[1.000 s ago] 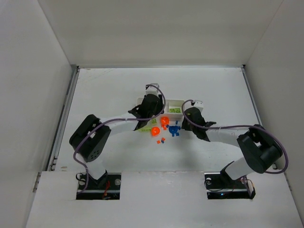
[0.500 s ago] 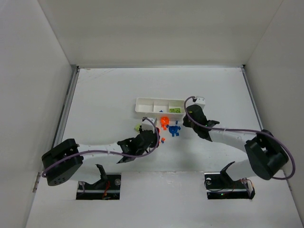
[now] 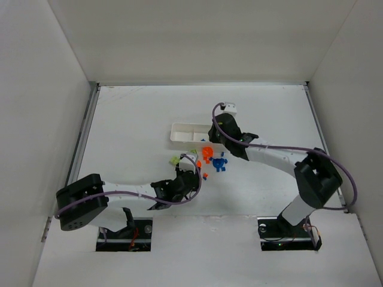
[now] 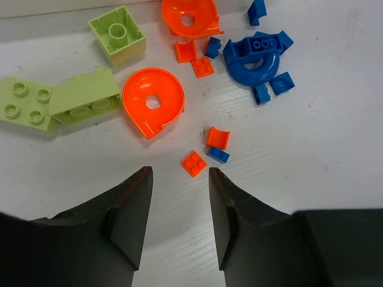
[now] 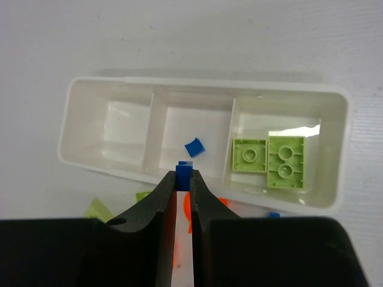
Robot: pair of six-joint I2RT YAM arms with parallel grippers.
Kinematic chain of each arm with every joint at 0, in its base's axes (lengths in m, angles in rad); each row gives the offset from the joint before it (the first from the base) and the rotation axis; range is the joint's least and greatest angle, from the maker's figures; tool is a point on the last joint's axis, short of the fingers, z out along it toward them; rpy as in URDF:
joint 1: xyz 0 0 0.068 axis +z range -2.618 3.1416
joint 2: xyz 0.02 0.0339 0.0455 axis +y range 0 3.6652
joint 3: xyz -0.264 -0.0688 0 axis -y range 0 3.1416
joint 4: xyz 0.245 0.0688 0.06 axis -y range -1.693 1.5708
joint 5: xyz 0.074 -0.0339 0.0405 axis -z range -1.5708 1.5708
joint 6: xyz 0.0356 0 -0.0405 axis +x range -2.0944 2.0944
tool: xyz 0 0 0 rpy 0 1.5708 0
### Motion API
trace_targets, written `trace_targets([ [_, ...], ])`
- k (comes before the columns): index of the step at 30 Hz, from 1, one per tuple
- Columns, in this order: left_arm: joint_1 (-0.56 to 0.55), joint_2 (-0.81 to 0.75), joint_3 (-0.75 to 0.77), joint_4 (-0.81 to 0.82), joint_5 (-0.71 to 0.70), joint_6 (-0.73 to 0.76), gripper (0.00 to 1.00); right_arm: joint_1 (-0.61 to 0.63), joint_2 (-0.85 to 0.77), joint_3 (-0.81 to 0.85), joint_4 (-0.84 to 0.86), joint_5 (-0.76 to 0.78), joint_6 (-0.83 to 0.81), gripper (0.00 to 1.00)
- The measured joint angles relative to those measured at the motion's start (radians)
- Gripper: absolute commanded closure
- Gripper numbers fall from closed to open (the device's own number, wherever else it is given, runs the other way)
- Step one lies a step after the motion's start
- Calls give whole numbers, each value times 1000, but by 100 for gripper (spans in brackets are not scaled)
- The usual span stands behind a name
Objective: Sort the legos into containers by color
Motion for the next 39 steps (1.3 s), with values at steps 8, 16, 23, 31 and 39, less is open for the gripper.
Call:
trace_targets([
  [8,-53,33,-1,50,-3,21,60,0,179,104,-15,-25,1,56],
  [16,-84,117,36,83,9,80,59,-1,132,85,-7,-25,2,54],
  [23,-91,169,81,89,7,112,59,-26,98,74,0,-51,1,53],
  [31,-80,204,103,86,5,132,61,-32,48,0,26,-55,3,56],
  [39,-52,261,142,79,6,145,64,-23,-125,-138,60,-50,6,55],
])
